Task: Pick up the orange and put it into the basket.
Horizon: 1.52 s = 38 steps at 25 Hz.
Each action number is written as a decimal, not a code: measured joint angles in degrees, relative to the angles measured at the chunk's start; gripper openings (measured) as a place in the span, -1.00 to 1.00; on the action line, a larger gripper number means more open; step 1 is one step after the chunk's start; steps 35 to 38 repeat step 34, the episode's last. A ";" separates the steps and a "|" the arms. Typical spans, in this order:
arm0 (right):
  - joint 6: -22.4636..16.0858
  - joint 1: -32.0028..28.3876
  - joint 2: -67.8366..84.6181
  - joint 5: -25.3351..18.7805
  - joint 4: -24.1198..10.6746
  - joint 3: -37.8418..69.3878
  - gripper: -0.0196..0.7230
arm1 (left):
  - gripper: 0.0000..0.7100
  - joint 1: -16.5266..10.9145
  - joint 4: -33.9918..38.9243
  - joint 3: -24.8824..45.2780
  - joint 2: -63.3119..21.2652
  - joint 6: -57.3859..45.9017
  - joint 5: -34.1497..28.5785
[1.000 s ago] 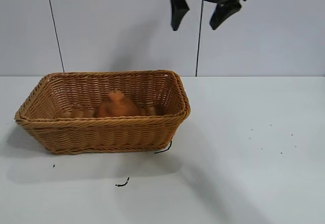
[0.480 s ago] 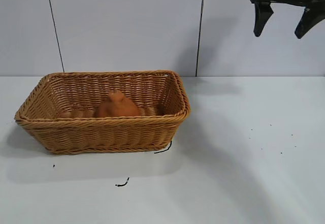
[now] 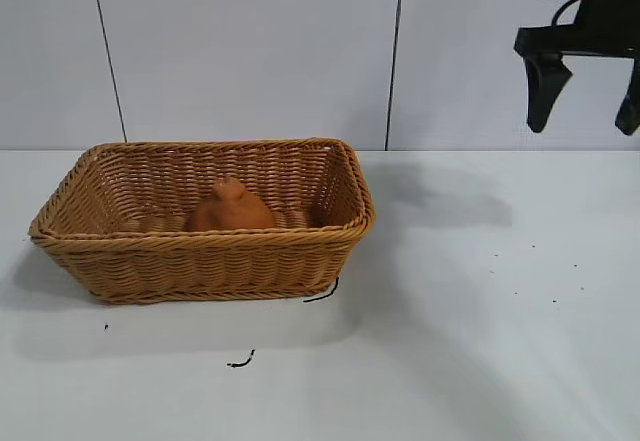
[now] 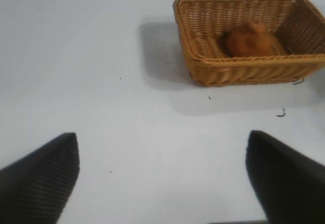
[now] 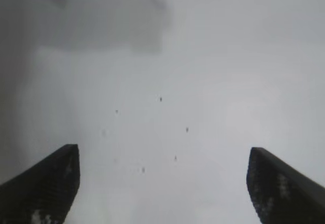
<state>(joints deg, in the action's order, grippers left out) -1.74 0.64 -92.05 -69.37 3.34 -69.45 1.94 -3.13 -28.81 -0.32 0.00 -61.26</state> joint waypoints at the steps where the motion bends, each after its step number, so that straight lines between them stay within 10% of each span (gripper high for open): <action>1: 0.26 0.00 3.59 0.00 0.00 2.92 0.76 | 0.80 0.00 0.00 0.00 0.00 0.00 0.00; 16: 4.31 0.00 56.66 9.40 -0.05 39.28 0.76 | 0.80 0.00 0.00 0.00 0.00 0.00 -0.01; 38: 4.39 0.00 92.21 10.80 0.18 40.75 0.76 | 0.80 0.00 0.00 0.00 0.00 0.00 -0.01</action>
